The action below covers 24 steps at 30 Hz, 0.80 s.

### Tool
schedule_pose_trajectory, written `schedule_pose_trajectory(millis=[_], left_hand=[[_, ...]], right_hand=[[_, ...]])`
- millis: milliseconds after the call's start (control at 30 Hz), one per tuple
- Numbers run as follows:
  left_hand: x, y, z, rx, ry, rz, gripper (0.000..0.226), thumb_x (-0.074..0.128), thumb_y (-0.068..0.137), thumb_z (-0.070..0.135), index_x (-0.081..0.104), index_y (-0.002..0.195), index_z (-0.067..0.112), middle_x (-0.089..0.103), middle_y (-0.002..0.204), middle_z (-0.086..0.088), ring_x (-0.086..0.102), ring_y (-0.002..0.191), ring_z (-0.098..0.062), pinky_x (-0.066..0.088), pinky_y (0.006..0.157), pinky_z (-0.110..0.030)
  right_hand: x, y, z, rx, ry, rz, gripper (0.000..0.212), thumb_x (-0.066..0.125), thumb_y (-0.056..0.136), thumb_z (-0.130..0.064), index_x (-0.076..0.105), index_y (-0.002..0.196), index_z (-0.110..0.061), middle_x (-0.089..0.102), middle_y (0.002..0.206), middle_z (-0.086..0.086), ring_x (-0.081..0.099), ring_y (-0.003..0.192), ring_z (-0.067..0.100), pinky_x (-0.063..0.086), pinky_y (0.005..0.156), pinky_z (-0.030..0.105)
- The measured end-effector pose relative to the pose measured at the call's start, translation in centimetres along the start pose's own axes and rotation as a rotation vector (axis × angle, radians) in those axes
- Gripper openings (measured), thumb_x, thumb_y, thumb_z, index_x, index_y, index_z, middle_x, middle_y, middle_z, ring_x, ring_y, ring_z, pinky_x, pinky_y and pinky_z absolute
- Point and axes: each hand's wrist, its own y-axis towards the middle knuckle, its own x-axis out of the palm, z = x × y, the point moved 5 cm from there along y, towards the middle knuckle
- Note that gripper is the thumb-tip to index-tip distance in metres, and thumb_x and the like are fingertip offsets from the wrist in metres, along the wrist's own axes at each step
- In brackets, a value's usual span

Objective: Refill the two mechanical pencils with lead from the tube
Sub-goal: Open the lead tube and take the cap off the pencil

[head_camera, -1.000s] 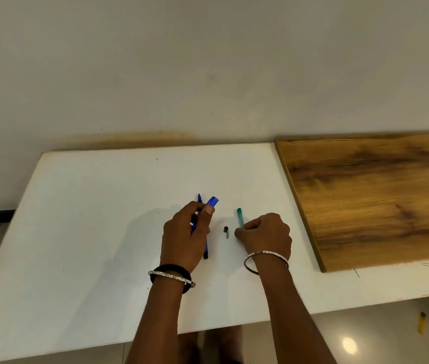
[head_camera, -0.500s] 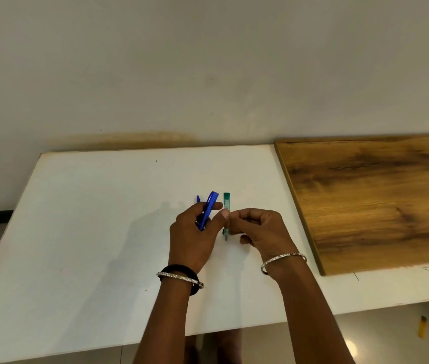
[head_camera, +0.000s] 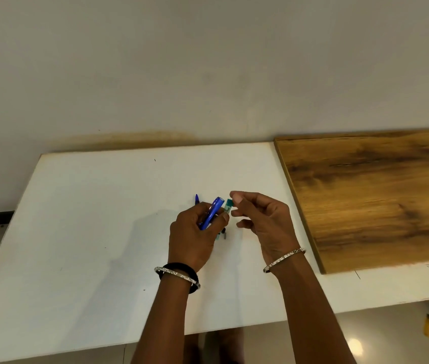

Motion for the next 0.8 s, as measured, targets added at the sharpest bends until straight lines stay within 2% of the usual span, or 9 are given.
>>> schedule_pose_trajectory(millis=[133, 233, 300, 400, 500, 633, 700, 800], left_hand=[[0.2, -0.1, 0.2, 0.011, 0.023, -0.019, 0.013, 0.072, 0.08, 0.038, 0.072, 0.09, 0.03, 0.068, 0.076, 0.016, 0.061, 0.069, 0.007, 0.042, 0.065, -0.01], [0.3, -0.2, 0.2, 0.024, 0.033, -0.033, 0.021, 0.072, 0.079, 0.041, 0.074, 0.093, 0.026, 0.07, 0.081, 0.012, 0.062, 0.072, 0.001, 0.044, 0.069, -0.013], [0.4, -0.2, 0.2, 0.038, 0.061, -0.032, 0.019, 0.071, 0.08, 0.042, 0.074, 0.091, 0.028, 0.069, 0.078, 0.012, 0.06, 0.066, -0.001, 0.045, 0.066, -0.015], [0.3, -0.2, 0.1, 0.059, 0.111, -0.02, 0.006, 0.071, 0.081, 0.04, 0.069, 0.08, 0.035, 0.066, 0.072, 0.014, 0.056, 0.061, -0.004, 0.044, 0.063, -0.019], [0.1, -0.2, 0.0, 0.062, 0.138, 0.004, 0.014, 0.072, 0.08, 0.04, 0.062, 0.071, 0.044, 0.064, 0.067, 0.019, 0.059, 0.066, -0.004, 0.047, 0.065, -0.024], [-0.4, 0.1, -0.5, 0.024, 0.086, 0.047, 0.008, 0.073, 0.078, 0.044, 0.071, 0.077, 0.036, 0.066, 0.066, 0.016, 0.058, 0.062, -0.009, 0.05, 0.063, -0.03], [-0.4, 0.1, -0.6, 0.013, 0.057, 0.053, 0.007, 0.073, 0.078, 0.043, 0.07, 0.076, 0.038, 0.068, 0.069, 0.015, 0.059, 0.065, -0.011, 0.049, 0.065, -0.029], [-0.4, 0.1, -0.4, 0.008, 0.031, 0.046, 0.007, 0.073, 0.079, 0.041, 0.068, 0.074, 0.041, 0.068, 0.07, 0.016, 0.063, 0.072, -0.011, 0.048, 0.066, -0.024]], right_hand=[[-0.5, -0.1, 0.3, -0.017, -0.008, 0.032, 0.009, 0.073, 0.082, -0.016, 0.077, 0.09, -0.017, 0.077, 0.084, 0.008, 0.073, 0.076, 0.021, 0.058, 0.062, 0.024], [-1.1, -0.1, 0.6, 0.001, -0.003, 0.035, 0.01, 0.073, 0.082, -0.013, 0.077, 0.09, -0.011, 0.076, 0.082, 0.014, 0.072, 0.074, 0.025, 0.059, 0.065, 0.027], [-1.2, -0.1, 0.7, 0.002, -0.016, 0.031, 0.011, 0.072, 0.082, -0.01, 0.076, 0.092, -0.006, 0.075, 0.083, 0.018, 0.071, 0.071, 0.027, 0.06, 0.066, 0.028], [-0.9, -0.1, 0.8, 0.019, -0.016, 0.03, 0.01, 0.07, 0.083, -0.006, 0.074, 0.091, -0.002, 0.073, 0.081, 0.022, 0.07, 0.066, 0.027, 0.061, 0.064, 0.028], [-0.8, -0.1, 1.0, 0.043, 0.033, 0.049, 0.01, 0.068, 0.085, -0.004, 0.071, 0.092, 0.002, 0.072, 0.082, 0.024, 0.071, 0.066, 0.028, 0.061, 0.063, 0.028], [-1.8, 0.0, 0.9, 0.022, 0.095, 0.164, 0.008, 0.07, 0.085, -0.007, 0.072, 0.089, -0.001, 0.074, 0.08, 0.018, 0.073, 0.069, 0.027, 0.061, 0.064, 0.029], [-2.7, 0.1, 0.7, -0.053, -0.063, 0.262, 0.002, 0.071, 0.085, -0.009, 0.072, 0.084, -0.009, 0.074, 0.076, 0.012, 0.072, 0.067, 0.025, 0.06, 0.063, 0.029], [-3.4, 0.1, 0.7, -0.163, -0.563, 0.317, 0.003, 0.072, 0.085, -0.016, 0.074, 0.083, -0.014, 0.072, 0.073, 0.003, 0.068, 0.066, 0.019, 0.058, 0.067, 0.03]])
